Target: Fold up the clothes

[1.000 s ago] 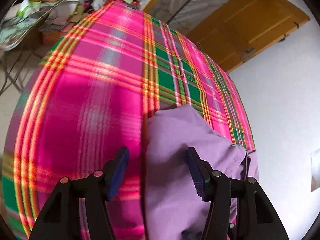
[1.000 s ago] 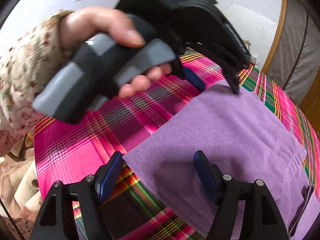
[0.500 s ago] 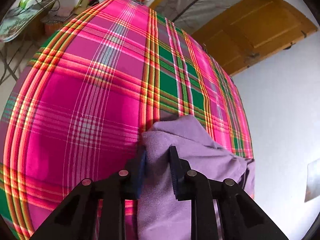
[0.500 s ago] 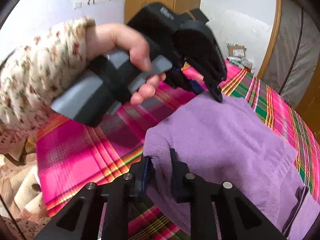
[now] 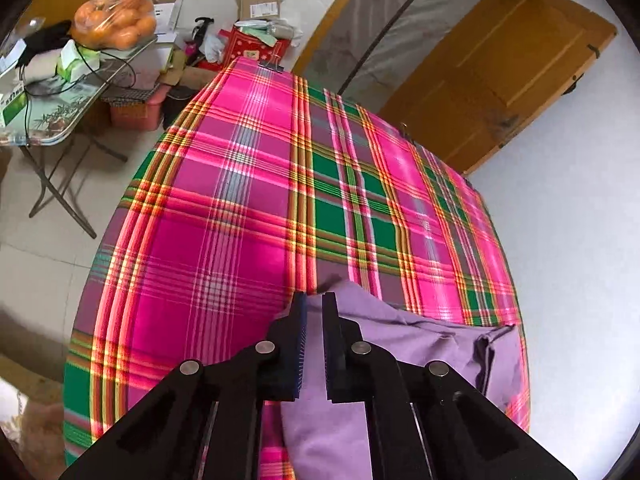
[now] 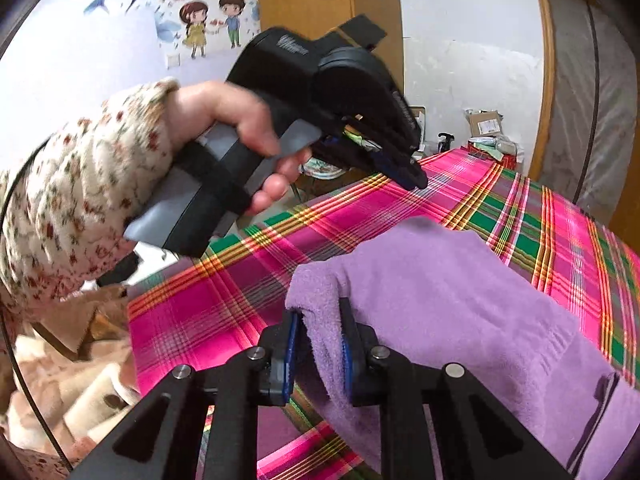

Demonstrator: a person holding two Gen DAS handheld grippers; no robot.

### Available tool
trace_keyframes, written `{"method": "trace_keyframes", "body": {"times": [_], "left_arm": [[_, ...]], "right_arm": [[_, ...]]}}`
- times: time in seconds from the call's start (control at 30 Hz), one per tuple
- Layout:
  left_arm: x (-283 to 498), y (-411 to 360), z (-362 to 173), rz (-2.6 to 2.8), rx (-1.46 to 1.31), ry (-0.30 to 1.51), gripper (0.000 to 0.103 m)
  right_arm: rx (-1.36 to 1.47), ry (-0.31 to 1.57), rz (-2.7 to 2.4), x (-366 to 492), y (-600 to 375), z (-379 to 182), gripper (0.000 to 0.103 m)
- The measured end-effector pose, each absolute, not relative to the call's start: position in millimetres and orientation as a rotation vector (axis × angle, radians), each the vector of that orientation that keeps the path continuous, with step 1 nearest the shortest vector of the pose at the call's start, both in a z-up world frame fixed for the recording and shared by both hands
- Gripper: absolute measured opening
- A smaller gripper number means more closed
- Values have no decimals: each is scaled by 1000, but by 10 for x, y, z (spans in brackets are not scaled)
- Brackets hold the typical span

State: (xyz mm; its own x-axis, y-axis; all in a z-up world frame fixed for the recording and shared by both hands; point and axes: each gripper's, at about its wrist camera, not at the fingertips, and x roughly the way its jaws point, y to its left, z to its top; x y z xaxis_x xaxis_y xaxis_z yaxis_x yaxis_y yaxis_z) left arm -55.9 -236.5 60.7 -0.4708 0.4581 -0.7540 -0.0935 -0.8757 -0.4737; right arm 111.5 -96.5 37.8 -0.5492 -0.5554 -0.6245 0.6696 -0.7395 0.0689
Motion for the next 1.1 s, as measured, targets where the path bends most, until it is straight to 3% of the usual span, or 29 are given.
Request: {"method": "trace_keyframes", "body": {"times": [0.1, 0.27, 0.33, 0.73, 0.93, 1.1], "left_arm": [[-543, -2283, 551, 2361, -1448, -513, 8], [-585, -2188, 384, 2297, -1511, -572, 32], [-601, -2150, 317, 2271, -1535, -595, 49], [-497, -2298, 228, 2288, -1609, -718, 55], [-408, -2511, -16, 2132, -1635, -998, 58], [-469, -2401, -56, 2051, -1597, -1052, 58]], "right_arm": [[823, 211, -2269, 1221, -938, 412, 18], [806, 191, -2272, 1338, -879, 442, 18], [793, 175, -2279, 1334, -826, 469, 18], [745, 153, -2304, 1662, -668, 588, 16], [743, 155, -2298, 1678, -675, 591, 16], [737, 145, -2306, 1732, -647, 627, 16]]}}
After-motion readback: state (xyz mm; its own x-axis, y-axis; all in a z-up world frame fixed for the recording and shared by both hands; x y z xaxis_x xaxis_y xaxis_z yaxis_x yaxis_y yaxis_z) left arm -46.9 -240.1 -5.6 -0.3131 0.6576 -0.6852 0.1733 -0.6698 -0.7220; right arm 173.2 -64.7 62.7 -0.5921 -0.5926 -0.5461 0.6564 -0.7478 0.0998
